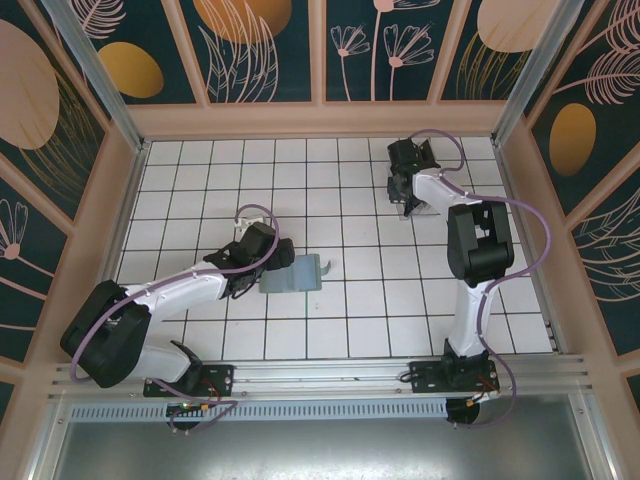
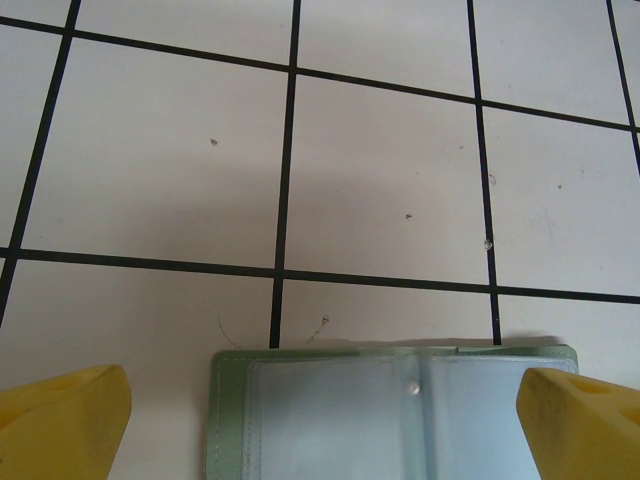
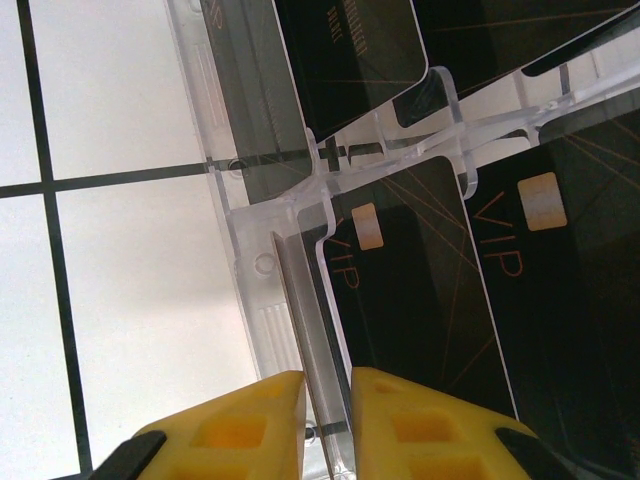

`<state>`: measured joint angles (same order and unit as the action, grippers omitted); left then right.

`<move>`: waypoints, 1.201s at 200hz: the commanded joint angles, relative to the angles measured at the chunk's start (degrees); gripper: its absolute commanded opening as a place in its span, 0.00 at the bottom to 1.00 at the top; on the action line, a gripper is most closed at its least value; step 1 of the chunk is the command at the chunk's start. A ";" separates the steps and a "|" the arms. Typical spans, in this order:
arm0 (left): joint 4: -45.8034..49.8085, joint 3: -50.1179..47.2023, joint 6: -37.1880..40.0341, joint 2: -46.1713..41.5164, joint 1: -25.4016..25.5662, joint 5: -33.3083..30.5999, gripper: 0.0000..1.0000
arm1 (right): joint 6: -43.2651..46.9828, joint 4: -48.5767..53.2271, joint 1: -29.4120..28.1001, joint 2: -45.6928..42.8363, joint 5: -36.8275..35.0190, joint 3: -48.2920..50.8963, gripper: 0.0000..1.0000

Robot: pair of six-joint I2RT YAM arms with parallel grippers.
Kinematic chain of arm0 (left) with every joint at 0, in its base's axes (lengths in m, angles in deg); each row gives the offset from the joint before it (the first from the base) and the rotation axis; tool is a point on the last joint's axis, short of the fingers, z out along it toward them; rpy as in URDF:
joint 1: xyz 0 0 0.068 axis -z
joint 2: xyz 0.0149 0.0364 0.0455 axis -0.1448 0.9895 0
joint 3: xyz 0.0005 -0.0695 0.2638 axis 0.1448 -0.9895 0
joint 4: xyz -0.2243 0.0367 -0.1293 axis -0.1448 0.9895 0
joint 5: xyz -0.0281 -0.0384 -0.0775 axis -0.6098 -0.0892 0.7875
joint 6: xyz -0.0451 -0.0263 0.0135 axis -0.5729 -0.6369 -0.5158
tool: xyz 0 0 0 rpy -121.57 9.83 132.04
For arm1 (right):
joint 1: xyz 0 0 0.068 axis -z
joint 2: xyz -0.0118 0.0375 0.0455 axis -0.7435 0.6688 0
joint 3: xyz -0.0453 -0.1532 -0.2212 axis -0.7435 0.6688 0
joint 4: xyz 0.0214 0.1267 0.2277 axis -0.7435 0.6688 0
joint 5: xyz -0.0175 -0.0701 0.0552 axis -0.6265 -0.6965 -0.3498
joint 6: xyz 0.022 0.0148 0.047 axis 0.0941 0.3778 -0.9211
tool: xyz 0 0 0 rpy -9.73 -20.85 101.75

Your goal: Put the credit cards into the card holder

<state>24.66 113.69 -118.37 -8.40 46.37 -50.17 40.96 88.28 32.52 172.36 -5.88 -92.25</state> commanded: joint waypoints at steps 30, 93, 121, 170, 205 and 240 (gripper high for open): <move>0.18 1.51 0.77 0.46 -0.18 -0.58 0.99 | 0.05 0.98 0.31 0.17 1.17 0.50 0.13; -0.08 1.60 0.68 0.69 -0.21 -0.49 0.99 | -0.10 1.04 0.35 -1.17 2.65 0.65 0.04; -0.08 1.74 0.61 0.83 -0.18 -0.34 0.98 | -0.07 1.50 0.30 -1.23 2.49 0.21 0.18; -0.26 1.74 0.66 0.94 -0.20 -0.27 0.99 | -0.30 1.45 0.23 -1.48 2.87 0.36 0.26; -0.26 1.73 0.68 0.95 -0.23 -0.32 0.99 | -0.07 1.57 0.30 -0.77 2.51 0.41 0.25; -0.26 1.69 0.68 0.86 -0.18 -0.40 0.99 | 0.18 1.85 0.30 0.00 2.11 -0.03 0.19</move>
<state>24.61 114.09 -118.37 -7.92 46.37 -50.13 40.76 88.71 32.52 172.29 -3.10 -92.25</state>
